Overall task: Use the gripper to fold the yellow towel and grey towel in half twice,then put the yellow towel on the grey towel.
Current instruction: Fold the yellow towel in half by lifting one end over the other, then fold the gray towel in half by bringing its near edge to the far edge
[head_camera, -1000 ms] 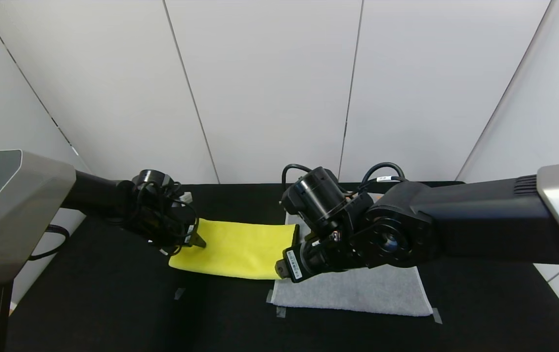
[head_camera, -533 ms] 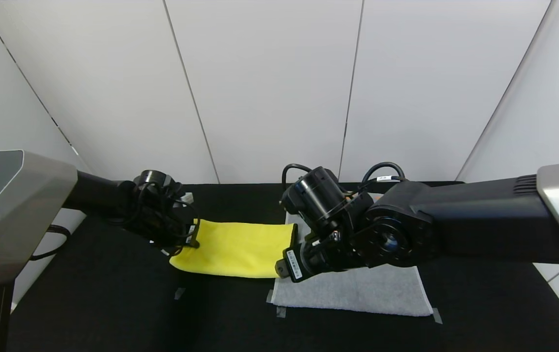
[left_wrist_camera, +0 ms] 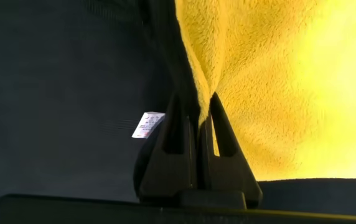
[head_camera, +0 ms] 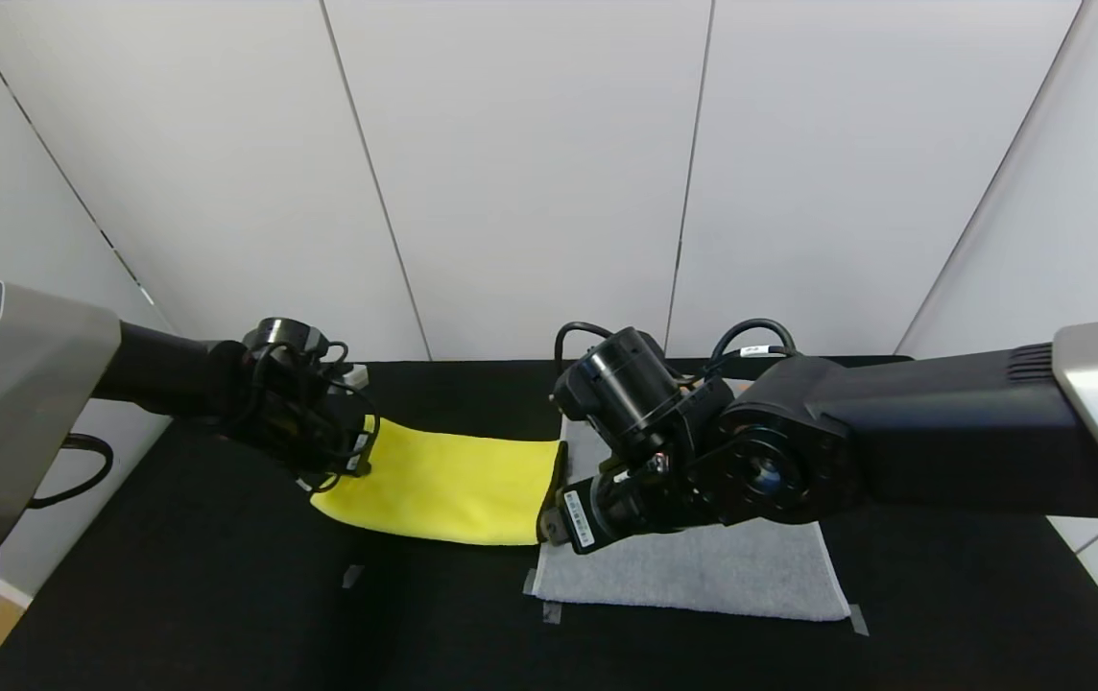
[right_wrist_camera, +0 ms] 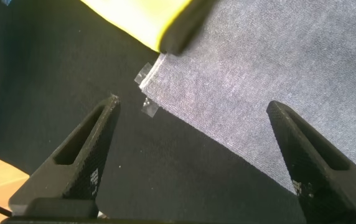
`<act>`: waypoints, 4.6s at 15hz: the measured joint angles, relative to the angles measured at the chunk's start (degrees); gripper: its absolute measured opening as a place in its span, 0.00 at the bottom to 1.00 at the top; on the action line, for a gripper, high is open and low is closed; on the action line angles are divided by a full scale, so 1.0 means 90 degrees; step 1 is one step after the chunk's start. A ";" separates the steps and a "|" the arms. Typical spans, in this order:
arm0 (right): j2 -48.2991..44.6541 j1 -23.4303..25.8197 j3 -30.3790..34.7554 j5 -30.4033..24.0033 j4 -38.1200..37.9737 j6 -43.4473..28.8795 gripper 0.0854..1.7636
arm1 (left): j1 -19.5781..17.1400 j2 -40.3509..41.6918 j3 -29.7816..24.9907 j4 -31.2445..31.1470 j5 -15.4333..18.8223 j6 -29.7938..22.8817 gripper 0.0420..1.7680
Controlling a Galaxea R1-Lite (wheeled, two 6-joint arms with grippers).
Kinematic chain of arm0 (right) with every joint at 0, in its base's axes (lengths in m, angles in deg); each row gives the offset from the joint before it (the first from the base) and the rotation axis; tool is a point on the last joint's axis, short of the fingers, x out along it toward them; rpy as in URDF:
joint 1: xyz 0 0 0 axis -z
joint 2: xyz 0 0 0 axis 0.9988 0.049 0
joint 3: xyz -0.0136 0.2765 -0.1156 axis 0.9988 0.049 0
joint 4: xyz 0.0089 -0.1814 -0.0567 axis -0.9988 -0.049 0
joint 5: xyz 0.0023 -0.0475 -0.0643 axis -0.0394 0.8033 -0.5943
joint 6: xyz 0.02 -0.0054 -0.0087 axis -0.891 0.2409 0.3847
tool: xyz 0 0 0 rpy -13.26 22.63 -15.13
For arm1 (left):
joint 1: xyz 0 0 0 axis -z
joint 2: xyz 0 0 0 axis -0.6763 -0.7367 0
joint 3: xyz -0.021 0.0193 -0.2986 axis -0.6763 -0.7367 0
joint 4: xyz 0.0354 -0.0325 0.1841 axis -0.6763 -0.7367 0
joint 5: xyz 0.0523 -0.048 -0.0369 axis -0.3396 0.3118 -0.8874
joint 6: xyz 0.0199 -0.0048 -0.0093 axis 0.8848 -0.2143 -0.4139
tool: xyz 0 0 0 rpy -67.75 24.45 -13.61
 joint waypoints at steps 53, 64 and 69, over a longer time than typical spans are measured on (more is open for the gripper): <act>-0.1222 0.0391 0.1896 -0.0186 0.0539 -0.0153 0.97 | 0.2216 0.0860 0.0551 -0.1242 -0.0833 -0.0811 0.70; -0.1812 0.0805 0.2970 -0.0535 0.1275 0.0142 0.97 | 0.2427 0.1418 -0.0335 -0.1206 0.0183 -0.0723 0.90; -0.2316 0.1518 0.4019 -0.0742 0.1707 0.0616 0.97 | 0.2779 0.1742 -0.1166 -0.0429 0.0142 -0.0456 0.93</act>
